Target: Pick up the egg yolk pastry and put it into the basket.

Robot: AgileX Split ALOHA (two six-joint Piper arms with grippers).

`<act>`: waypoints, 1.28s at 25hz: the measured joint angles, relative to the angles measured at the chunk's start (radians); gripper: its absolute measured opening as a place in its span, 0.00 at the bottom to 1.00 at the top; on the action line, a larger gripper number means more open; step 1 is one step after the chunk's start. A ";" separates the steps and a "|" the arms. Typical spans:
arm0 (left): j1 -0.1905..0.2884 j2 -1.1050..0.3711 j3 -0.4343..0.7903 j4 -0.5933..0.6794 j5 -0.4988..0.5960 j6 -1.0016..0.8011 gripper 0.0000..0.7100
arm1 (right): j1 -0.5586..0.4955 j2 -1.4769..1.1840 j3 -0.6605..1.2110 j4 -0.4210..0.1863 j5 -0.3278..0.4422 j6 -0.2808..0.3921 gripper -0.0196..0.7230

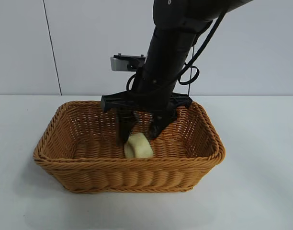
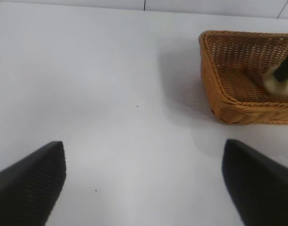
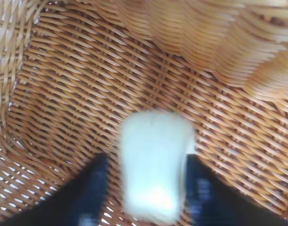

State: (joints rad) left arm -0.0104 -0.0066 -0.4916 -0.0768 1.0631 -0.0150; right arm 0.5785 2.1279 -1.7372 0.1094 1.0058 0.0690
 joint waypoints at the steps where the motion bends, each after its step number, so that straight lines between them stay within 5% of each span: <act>1: 0.000 0.000 0.000 0.000 0.000 0.000 0.98 | 0.000 0.000 -0.044 -0.013 0.045 0.003 0.95; 5: 0.000 0.000 0.000 0.000 0.000 0.000 0.98 | 0.000 -0.001 -0.191 -0.095 0.179 0.038 0.95; 9: 0.000 0.000 0.000 0.000 0.000 0.000 0.98 | -0.003 -0.005 -0.262 -0.184 0.198 0.078 0.95; 17: 0.000 0.000 0.000 -0.001 0.001 0.000 0.98 | -0.118 -0.006 -0.267 -0.189 0.202 0.092 0.95; 32: 0.000 0.000 0.000 -0.001 0.001 0.000 0.98 | -0.548 -0.006 -0.267 -0.204 0.202 0.051 0.95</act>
State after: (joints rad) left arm -0.0104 -0.0066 -0.4916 -0.0779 1.0638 -0.0150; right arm 0.0306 2.1217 -2.0041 -0.0944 1.2079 0.1199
